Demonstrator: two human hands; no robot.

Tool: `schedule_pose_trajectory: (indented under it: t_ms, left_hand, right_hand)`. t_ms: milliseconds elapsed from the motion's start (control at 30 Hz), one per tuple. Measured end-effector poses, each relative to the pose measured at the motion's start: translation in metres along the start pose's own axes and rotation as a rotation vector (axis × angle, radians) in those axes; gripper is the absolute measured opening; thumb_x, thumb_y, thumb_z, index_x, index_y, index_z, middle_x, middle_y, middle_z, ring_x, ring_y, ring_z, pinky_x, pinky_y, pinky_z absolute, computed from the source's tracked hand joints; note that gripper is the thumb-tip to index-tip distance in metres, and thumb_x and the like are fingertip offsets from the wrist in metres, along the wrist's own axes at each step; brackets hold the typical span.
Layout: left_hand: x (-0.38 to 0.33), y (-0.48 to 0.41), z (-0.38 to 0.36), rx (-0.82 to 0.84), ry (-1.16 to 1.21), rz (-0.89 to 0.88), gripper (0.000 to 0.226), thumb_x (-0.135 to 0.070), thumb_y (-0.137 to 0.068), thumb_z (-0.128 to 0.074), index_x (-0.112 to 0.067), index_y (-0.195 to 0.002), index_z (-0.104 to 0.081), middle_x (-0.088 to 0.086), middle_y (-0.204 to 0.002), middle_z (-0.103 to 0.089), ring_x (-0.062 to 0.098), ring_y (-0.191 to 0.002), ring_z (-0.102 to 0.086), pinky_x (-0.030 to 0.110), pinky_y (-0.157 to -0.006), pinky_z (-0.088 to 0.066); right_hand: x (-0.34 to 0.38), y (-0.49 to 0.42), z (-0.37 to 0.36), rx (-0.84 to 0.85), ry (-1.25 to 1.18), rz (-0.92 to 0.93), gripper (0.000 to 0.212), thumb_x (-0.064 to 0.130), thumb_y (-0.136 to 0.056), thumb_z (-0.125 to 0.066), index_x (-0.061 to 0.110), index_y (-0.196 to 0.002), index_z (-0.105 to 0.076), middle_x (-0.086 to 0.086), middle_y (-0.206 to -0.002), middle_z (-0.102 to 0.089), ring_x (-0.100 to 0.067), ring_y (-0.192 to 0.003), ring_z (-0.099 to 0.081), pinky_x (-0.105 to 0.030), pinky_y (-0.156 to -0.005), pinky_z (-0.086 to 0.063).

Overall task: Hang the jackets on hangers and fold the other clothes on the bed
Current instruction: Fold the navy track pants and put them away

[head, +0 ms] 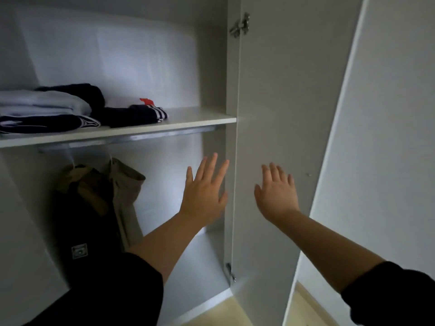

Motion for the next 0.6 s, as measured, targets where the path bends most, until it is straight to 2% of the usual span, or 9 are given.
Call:
schedule_pose_trajectory:
  t_ms: [133, 300, 433, 600]
  left_hand:
    - [-0.095, 0.014, -0.003, 0.026, 0.119, -0.117, 0.075, -0.037, -0.093, -0.045, -0.026, -0.153, -0.001, 0.004, -0.161, 0.004, 0.025, -0.148, -0.001, 0.051, -0.116, -0.005]
    - [-0.241, 0.039, -0.002, 0.113, 0.183, -0.285, 0.072, -0.044, -0.097, -0.035, -0.028, -0.152, 0.009, 0.001, -0.159, 0.016, 0.022, -0.147, 0.011, 0.049, -0.117, 0.000]
    - [-0.369, 0.069, -0.004, 0.150, 0.288, -0.381, 0.072, -0.044, -0.096, -0.036, -0.027, -0.152, 0.005, 0.001, -0.160, 0.011, 0.021, -0.148, 0.008, 0.048, -0.117, -0.001]
    - [-0.549, 0.131, -0.010, 0.241, 0.516, -0.402, 0.066, -0.038, -0.098, -0.035, -0.023, -0.153, -0.001, 0.002, -0.161, 0.004, 0.021, -0.148, 0.002, 0.048, -0.118, -0.005]
  right_hand:
    - [-0.081, 0.069, 0.021, 0.006, 0.103, -0.116, 0.059, 0.037, -0.101, -0.025, 0.012, -0.152, -0.008, -0.010, -0.161, -0.006, -0.027, -0.148, -0.004, -0.046, -0.120, -0.006]
    - [-0.194, 0.160, 0.052, 0.018, 0.184, -0.305, 0.059, 0.038, -0.102, -0.023, 0.012, -0.152, -0.006, -0.009, -0.161, -0.005, -0.028, -0.148, -0.002, -0.045, -0.120, -0.005]
    - [-0.294, 0.246, 0.086, 0.002, 0.215, -0.440, 0.059, 0.037, -0.102, -0.025, 0.010, -0.152, -0.009, -0.011, -0.160, -0.008, -0.028, -0.148, -0.005, -0.045, -0.120, -0.008]
    - [-0.438, 0.383, 0.119, 0.001, 0.222, -0.664, 0.058, 0.035, -0.101, -0.031, 0.008, -0.150, -0.015, -0.013, -0.158, -0.015, -0.028, -0.146, -0.012, -0.045, -0.119, -0.013]
Point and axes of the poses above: each hand's wrist, its own y-axis away from the middle knuckle, its own z-axis out of the back of the hand, x = y × z, the point moved 6 cm from there along -y, towards the middle knuckle
